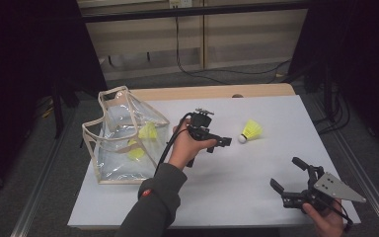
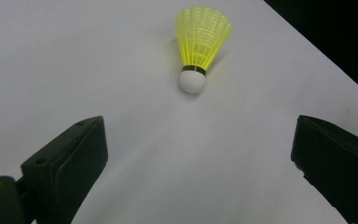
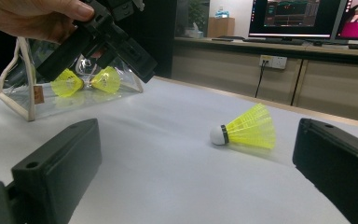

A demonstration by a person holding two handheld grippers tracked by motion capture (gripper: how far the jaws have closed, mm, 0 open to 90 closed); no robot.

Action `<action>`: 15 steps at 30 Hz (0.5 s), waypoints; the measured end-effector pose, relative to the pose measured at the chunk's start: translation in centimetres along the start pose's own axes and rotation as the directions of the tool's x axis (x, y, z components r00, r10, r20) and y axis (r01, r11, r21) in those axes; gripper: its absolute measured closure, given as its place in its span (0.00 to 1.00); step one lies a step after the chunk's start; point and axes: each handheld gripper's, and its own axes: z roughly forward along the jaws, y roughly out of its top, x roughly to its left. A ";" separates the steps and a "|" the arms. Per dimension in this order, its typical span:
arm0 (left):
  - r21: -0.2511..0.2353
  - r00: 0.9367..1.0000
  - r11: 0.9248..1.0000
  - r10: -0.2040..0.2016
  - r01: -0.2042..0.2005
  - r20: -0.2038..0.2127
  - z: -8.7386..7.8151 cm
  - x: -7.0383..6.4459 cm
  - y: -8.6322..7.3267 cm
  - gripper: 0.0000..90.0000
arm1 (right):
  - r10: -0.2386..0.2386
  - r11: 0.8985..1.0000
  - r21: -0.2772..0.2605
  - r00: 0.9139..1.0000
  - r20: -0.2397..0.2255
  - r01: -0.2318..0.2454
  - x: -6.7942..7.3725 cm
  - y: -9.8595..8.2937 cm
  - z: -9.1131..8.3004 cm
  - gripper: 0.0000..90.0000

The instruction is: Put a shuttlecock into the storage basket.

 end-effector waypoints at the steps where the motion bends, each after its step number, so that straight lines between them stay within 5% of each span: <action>1: 0.002 1.000 1.000 0.003 -0.003 0.002 0.1 0.0 0.0 0.05 | 0.000 1.000 0.001 1.000 0.000 0.000 0.0 0.0 0.0 0.01; 15: 0.008 1.000 1.000 0.010 -0.010 0.003 1.5 -0.2 -0.3 0.05 | 0.001 1.000 0.001 1.000 -0.004 -0.001 0.0 0.0 0.0 0.01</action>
